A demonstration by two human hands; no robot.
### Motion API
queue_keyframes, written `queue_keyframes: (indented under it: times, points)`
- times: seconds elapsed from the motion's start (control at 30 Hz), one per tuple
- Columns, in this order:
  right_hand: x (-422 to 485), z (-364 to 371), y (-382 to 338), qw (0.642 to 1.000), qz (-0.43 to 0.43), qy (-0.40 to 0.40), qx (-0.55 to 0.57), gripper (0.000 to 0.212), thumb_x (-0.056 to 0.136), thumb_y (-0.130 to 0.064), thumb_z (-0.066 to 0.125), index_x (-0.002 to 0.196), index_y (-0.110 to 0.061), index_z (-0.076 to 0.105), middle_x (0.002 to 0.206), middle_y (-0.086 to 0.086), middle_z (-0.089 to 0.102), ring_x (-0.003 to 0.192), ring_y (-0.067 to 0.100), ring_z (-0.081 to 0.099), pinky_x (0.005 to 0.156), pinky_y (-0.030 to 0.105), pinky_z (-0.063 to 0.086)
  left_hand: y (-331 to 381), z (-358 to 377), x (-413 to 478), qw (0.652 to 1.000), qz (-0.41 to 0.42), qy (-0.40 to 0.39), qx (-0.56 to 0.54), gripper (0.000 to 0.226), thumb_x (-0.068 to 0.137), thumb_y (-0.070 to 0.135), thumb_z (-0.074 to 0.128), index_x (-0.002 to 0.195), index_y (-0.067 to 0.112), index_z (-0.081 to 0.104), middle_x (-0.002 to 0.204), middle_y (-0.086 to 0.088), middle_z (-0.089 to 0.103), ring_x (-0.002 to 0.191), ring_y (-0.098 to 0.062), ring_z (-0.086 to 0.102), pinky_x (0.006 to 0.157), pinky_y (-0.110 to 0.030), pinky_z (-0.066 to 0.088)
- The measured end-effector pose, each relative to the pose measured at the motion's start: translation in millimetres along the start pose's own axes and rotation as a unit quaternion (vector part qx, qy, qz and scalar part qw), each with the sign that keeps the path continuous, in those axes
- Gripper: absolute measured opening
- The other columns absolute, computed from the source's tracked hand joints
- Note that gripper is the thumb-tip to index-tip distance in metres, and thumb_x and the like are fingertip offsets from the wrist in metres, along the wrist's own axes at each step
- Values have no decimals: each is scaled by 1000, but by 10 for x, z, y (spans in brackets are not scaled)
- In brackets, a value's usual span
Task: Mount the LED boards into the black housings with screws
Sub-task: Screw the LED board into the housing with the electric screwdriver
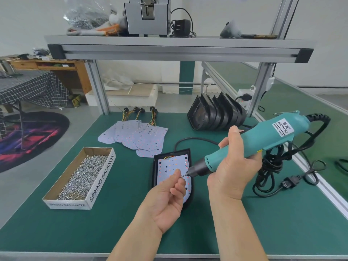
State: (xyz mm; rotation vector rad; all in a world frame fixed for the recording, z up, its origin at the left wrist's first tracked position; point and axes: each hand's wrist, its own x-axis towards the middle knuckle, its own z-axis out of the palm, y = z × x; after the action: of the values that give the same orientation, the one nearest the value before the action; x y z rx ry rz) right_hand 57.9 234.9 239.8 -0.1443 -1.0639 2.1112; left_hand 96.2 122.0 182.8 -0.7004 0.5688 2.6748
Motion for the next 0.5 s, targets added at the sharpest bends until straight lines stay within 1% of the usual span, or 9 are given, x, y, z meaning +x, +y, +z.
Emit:
queue_keyframes:
  times: [0.13, 0.23, 0.33, 0.4, 0.5]
  points:
    - [2, -13, 0, 1000, -5, -4, -6, 21, 85, -20, 70, 71, -20, 54, 56, -5, 53, 58, 11, 51, 62, 17, 45, -12, 19, -18, 1000, -6, -9, -14, 42, 52, 3, 80, 90, 2, 61, 67, -8, 56, 41, -9, 51, 33, -13, 42]
    - [6, -16, -4, 1000, -3, -3, 0, 22, 84, -20, 71, 69, -22, 54, 56, -5, 52, 58, 11, 51, 61, 16, 45, -15, 29, -24, 1000, -3, -10, -13, 45, 50, 2, 80, 90, 1, 62, 67, -9, 56, 41, -10, 52, 33, -14, 43]
    - [6, -21, -6, 1000, -4, -6, -1, 21, 84, -19, 70, 70, -20, 54, 56, -5, 52, 57, 11, 50, 60, 18, 45, -34, 24, -20, 1000, 11, -1, -9, 40, 55, 2, 78, 92, 0, 63, 68, -11, 57, 42, -10, 53, 34, -14, 44]
    - [0, -23, -10, 1000, -9, -14, -2, 23, 85, -19, 70, 68, -22, 55, 56, -6, 53, 56, 11, 50, 60, 18, 44, -58, 19, -5, 999, 41, 6, 17, 32, 62, 6, 77, 90, 1, 63, 68, -10, 58, 44, -9, 55, 37, -13, 45]
    - [-11, -14, -32, 999, -19, -28, -3, 28, 84, -19, 70, 60, -29, 59, 55, -8, 53, 55, 10, 49, 59, 19, 44, -110, 13, 26, 989, 115, 0, 92, 17, 72, 13, 73, 82, 4, 63, 67, -6, 59, 50, -6, 55, 44, -11, 48]
